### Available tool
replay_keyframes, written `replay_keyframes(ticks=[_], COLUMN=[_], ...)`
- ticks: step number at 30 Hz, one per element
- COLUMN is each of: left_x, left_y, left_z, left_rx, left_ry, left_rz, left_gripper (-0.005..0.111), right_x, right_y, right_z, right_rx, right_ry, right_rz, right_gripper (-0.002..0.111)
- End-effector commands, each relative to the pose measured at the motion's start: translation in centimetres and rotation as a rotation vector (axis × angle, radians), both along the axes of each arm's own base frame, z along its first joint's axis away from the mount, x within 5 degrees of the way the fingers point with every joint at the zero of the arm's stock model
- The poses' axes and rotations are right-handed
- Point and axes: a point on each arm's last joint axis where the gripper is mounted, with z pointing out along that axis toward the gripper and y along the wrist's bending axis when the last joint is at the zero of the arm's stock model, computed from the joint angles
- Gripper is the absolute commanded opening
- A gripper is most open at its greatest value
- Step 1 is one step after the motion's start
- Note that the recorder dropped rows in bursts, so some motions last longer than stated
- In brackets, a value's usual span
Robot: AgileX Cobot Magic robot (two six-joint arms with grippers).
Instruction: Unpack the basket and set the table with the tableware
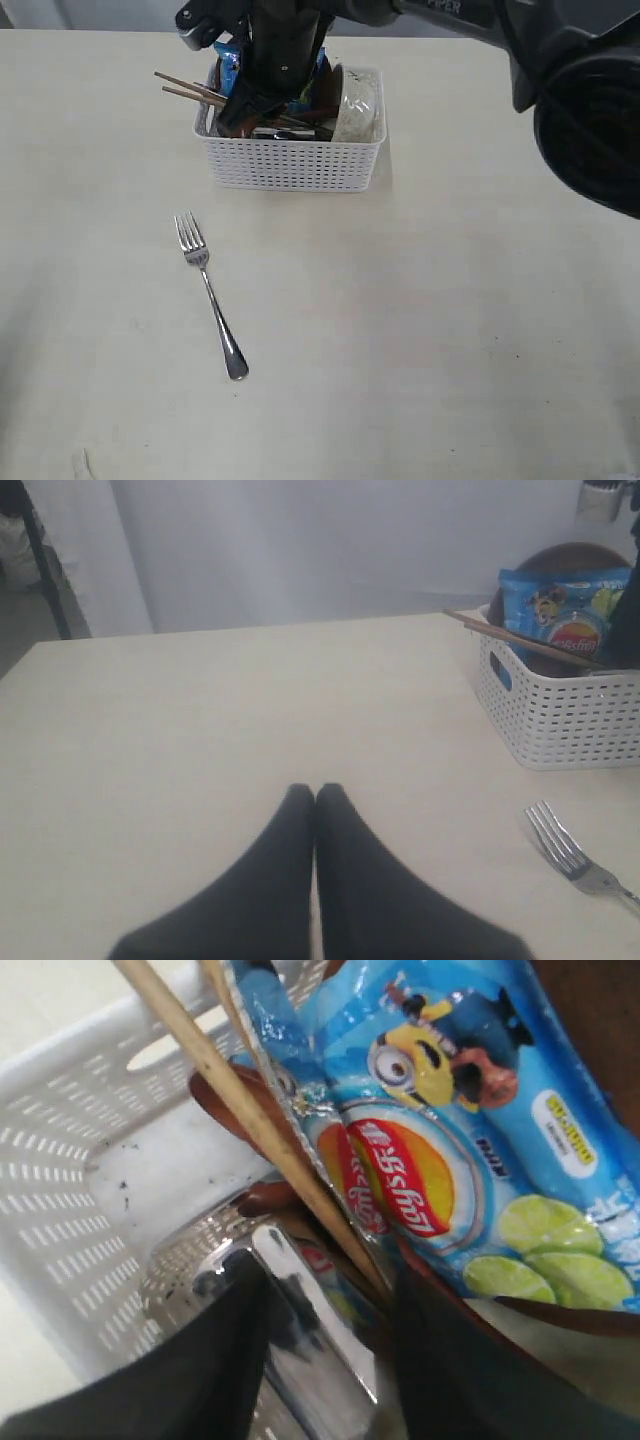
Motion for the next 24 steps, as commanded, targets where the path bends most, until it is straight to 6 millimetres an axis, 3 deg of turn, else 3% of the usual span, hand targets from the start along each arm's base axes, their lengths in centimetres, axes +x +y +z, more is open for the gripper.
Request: replay_keyframes(ticks=[1,13,15,19,24], left_x=[0.0,0.0,0.0,0.0,0.0], left_y=[-0.1,-0.1,-0.1,-0.1,-0.1], left_z=[0.0,0.0,0.0,0.0,0.0], left_rx=[-0.012,-0.012,-0.012,-0.012,-0.012], left_ry=[-0.005,-0.005,-0.005,-0.005,-0.005], left_rz=[-0.008,-0.008,-0.008,-0.008,-0.008], left_gripper=[0.000,0.000,0.000,0.000,0.000], right_x=[0.7,1.1,1.1,1.1,1.0], right_y=[-0.4,-0.6,-0.6,-0.7,-0.7], right_z=[-1.0,-3.7,-3.7,-3.8,-3.8], right_rx=[-0.026,-0.099,-0.104,-0.115,-0.123], right_ry=[-0.012,0.001,0.000,0.006,0.011], right_rz=[-0.037,-0.066,-0.056,-0.049,-0.050], right_gripper=[0.040,0.035,0.030,0.001,0.000])
